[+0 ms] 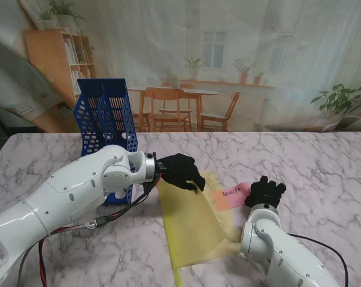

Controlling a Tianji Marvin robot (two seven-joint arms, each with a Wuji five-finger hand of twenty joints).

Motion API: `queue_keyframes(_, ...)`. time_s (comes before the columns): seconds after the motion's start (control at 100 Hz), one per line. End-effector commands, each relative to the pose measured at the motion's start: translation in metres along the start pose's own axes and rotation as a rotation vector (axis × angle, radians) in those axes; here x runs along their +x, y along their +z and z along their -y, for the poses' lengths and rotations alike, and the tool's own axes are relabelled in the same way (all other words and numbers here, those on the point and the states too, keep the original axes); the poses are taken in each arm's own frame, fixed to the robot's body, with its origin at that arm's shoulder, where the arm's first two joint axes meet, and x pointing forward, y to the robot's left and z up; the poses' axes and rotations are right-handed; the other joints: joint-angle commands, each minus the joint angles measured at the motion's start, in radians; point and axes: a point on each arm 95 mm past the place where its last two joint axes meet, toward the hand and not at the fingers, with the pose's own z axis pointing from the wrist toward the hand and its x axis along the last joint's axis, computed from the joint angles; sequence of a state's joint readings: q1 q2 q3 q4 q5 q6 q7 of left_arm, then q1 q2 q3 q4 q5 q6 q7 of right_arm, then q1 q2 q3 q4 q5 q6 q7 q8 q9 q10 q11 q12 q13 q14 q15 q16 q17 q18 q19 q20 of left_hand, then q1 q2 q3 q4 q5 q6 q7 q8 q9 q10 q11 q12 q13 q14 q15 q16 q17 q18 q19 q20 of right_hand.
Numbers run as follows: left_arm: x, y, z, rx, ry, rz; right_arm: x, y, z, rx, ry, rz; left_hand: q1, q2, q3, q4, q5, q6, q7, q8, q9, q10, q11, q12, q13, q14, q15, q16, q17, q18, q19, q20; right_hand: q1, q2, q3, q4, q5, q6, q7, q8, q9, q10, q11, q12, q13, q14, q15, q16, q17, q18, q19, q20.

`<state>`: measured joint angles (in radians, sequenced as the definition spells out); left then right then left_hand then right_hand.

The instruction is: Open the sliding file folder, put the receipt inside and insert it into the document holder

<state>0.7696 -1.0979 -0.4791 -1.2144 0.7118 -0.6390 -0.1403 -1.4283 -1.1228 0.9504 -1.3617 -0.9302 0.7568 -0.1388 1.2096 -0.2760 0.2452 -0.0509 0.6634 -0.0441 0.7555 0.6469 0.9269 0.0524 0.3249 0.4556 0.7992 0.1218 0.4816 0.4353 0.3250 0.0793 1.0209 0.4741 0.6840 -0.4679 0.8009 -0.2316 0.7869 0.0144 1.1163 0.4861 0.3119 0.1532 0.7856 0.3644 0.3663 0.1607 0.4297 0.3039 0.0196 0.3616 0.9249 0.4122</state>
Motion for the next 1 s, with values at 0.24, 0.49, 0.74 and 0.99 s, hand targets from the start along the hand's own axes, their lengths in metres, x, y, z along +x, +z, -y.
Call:
queue_keyframes(0.24,0.000,-0.002,0.002,0.000,0.016,-0.006,-0.021,-0.004,-0.010,-0.086,0.055,-0.005,0.081,0.128,0.034,0.009,0.097,-0.018,0.164,0.082,0.013,-0.004,0.019,0.009,0.010,0.027,0.039,0.014,-0.006,-0.035,0.022,0.011,0.049,0.016,0.051,0.000,0.054,-0.033,0.041,0.008,0.035,-0.014,0.055,0.028,0.025,-0.018,0.063,0.030,-0.003,-0.020,0.016,-0.022)
queue_keyframes(0.49,-0.001,-0.003,0.001,-0.003,0.013,-0.006,-0.038,-0.010,-0.030,-0.158,0.114,-0.026,0.081,0.128,0.031,0.009,0.096,-0.021,0.165,0.082,0.012,-0.006,0.019,0.009,0.010,0.025,0.037,0.012,-0.007,-0.035,0.021,0.011,0.061,0.007,0.065,0.001,0.058,-0.007,0.043,0.022,0.053,-0.010,0.074,0.038,0.038,-0.017,0.077,0.037,-0.003,-0.029,0.023,-0.024)
queue_keyframes(0.74,-0.001,-0.002,-0.001,-0.003,0.015,-0.002,-0.048,-0.023,-0.051,-0.191,0.213,-0.060,0.081,0.128,0.032,0.009,0.095,-0.021,0.165,0.083,0.012,-0.006,0.019,0.009,0.009,0.024,0.037,0.012,-0.007,-0.036,0.021,0.011,0.070,0.000,0.085,0.000,0.059,0.040,0.049,0.042,0.072,-0.003,0.098,0.051,0.060,-0.015,0.102,0.051,0.004,-0.026,0.028,-0.027)
queue_keyframes(0.99,-0.002,0.000,-0.002,0.004,0.011,-0.006,-0.053,-0.037,-0.061,-0.141,0.311,-0.092,0.081,0.129,0.032,0.009,0.095,-0.020,0.165,0.082,0.011,-0.008,0.019,0.009,0.008,0.025,0.037,0.011,-0.009,-0.035,0.020,0.011,0.078,-0.014,0.107,-0.001,0.071,0.081,0.047,0.048,0.078,0.012,0.100,0.058,0.061,-0.004,0.112,0.059,0.012,-0.036,0.042,-0.022)
